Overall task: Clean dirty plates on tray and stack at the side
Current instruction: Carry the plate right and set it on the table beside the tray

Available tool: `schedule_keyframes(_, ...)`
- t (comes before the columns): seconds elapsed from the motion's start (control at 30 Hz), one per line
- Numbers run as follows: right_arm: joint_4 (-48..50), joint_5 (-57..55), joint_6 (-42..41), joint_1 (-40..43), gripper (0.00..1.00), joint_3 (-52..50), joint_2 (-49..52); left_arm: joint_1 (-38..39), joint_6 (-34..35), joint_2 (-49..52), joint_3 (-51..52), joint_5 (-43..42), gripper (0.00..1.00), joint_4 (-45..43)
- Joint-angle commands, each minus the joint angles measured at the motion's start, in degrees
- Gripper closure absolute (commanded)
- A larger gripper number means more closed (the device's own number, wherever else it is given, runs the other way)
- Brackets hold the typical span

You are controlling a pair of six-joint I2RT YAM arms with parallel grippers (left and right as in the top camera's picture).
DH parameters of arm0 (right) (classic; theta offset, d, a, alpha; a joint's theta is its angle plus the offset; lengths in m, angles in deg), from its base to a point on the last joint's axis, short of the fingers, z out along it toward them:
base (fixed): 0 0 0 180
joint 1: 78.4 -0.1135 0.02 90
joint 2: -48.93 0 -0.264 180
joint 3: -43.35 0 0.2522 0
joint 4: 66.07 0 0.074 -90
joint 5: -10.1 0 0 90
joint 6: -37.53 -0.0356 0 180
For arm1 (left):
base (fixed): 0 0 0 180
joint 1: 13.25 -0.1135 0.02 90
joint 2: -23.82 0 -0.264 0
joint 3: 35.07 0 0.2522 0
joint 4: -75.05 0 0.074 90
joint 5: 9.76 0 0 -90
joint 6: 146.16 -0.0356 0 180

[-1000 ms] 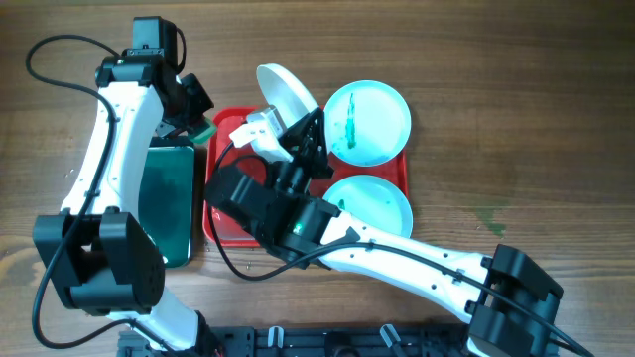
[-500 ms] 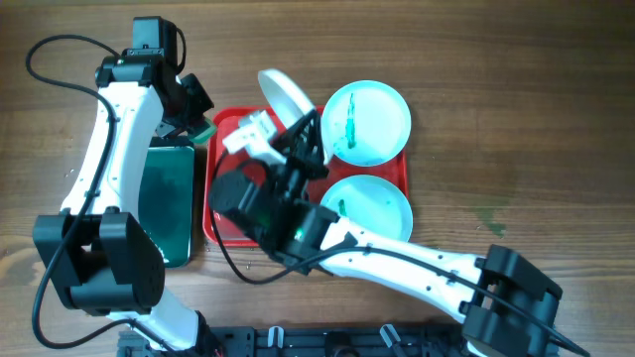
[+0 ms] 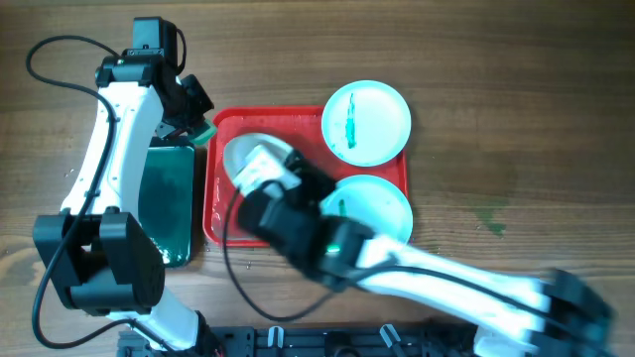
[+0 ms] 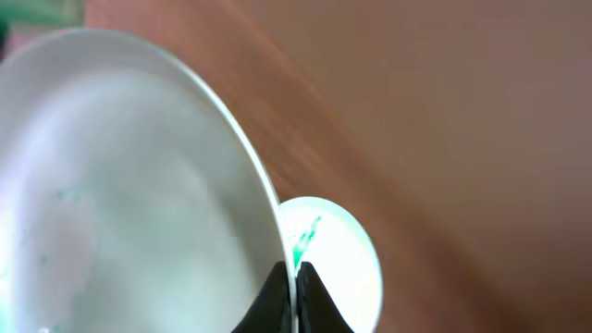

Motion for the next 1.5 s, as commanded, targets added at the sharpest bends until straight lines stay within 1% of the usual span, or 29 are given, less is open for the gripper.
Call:
schedule_keyframes(0.0, -6.2, 20.5, -15.4, 8.7, 0.96, 0.6, -11.7, -0.3, -1.1, -1.0, -0.8, -1.8, 0.96, 0.5)
schedule_keyframes(0.07, -10.8, 30.8, -19.2, 16.6, 0.96, 0.6, -17.1, -0.2, -1.1, -1.0, -0.8, -3.2, 0.96, 0.5)
schedule_keyframes(0.13, -14.3, 38.8, -21.5, 25.2, 0.96, 0.6, -20.9, -0.2, -1.1, -1.0, -0.8, -3.2, 0.96, 0.5)
schedule_keyframes(0.17, -16.0, 44.6, -22.0, 31.5, 0.96, 0.6, -22.6, -0.2, -1.1, -1.0, -0.8, -3.2, 0.96, 0.4)
schedule_keyframes(0.23, -19.1, 51.6, -23.7, 41.4, 0.96, 0.6, -23.9, -0.2, -0.9, -1.0, -0.8, -3.2, 0.96, 0.4)
schedule_keyframes(0.27, -21.5, 54.6, -24.4, 48.8, 0.96, 0.6, -23.8, -0.1, -0.9, -1.0, -0.8, -3.2, 0.96, 0.4)
schedule_keyframes(0.33, -24.5, 55.7, -24.7, 59.0, 0.96, 0.5, -22.6, 0.1, -0.9, -1.0, -0.8, -3.2, 0.96, 0.4)
schedule_keyframes(0.4, -26.3, 55.7, -23.2, 68.1, 0.96, 0.3, -20.5, 0.5, -0.9, -1.0, -0.8, -3.2, 0.96, 0.4)
schedule_keyframes(0.47, -26.6, 55.6, -21.7, 75.1, 0.96, -0.1, -17.1, 1.0, -0.9, -1.0, -0.8, -3.2, 0.96, 0.4)
schedule_keyframes(0.5, -26.5, 55.6, -20.4, 79.1, 0.96, -0.7, -13.4, 1.3, -0.9, -1.0, -0.8, -3.2, 0.96, 0.4)
schedule_keyframes(0.53, -26.5, 55.3, -19.7, 81.0, 0.96, -0.9, -10.7, 1.5, -0.9, -1.0, -0.8, -3.2, 0.96, 0.5)
schedule_keyframes(0.63, -25.5, 55.2, -16.0, 83.5, 0.96, -0.9, -2.1, 1.7, -0.9, -1.0, -0.8, -3.2, 0.96, 0.3)
schedule_keyframes(0.83, -24.4, 52.5, -16.6, 83.7, 0.96, -1.0, 10.3, 1.7, -0.9, -1.0, -0.8, -3.2, 0.96, 0.0)
schedule_keyframes(1.03, -24.6, 44.7, -22.4, 83.8, 0.95, -4.5, 11.8, 1.7, -0.9, -1.0, -0.8, -3.2, 0.96, 0.0)
schedule_keyframes(1.07, -24.5, 44.7, -22.5, 83.8, 0.78, -4.7, 11.8, 1.7, -0.9, -1.0, -0.8, -3.2, 0.96, 0.0)
schedule_keyframes(1.1, -24.2, 46.4, -20.6, 83.8, 0.54, -4.3, 11.7, 1.7, -0.9, -1.0, -0.8, -3.2, 0.96, 0.0)
schedule_keyframes(1.17, -26.1, 50.0, -17.2, 83.8, 0.50, -2.2, 11.4, 1.7, -0.9, -1.0, -0.8, -3.2, 0.96, -0.1)
schedule_keyframes(1.23, -29.9, 54.2, -15.2, 83.7, 0.50, 2.0, 10.5, 1.7, -0.9, -0.8, -0.8, -3.2, 0.96, -0.3)
schedule_keyframes(1.3, -34.4, 61.8, -10.8, 82.9, 0.50, 7.1, 7.8, 1.9, -1.2, -0.1, -0.8, -3.2, 0.96, -0.4)
schedule_keyframes(1.37, -38.1, 66.9, -7.7, 80.6, 0.50, 9.9, 4.7, 2.5, -1.2, 0.5, -0.8, -3.2, 0.96, -0.4)
schedule_keyframes(1.47, -43.8, 67.9, -7.7, 74.6, 0.50, 9.7, 1.5, 3.8, -3.2, 0.8, -0.7, -3.1, 0.96, -0.5)
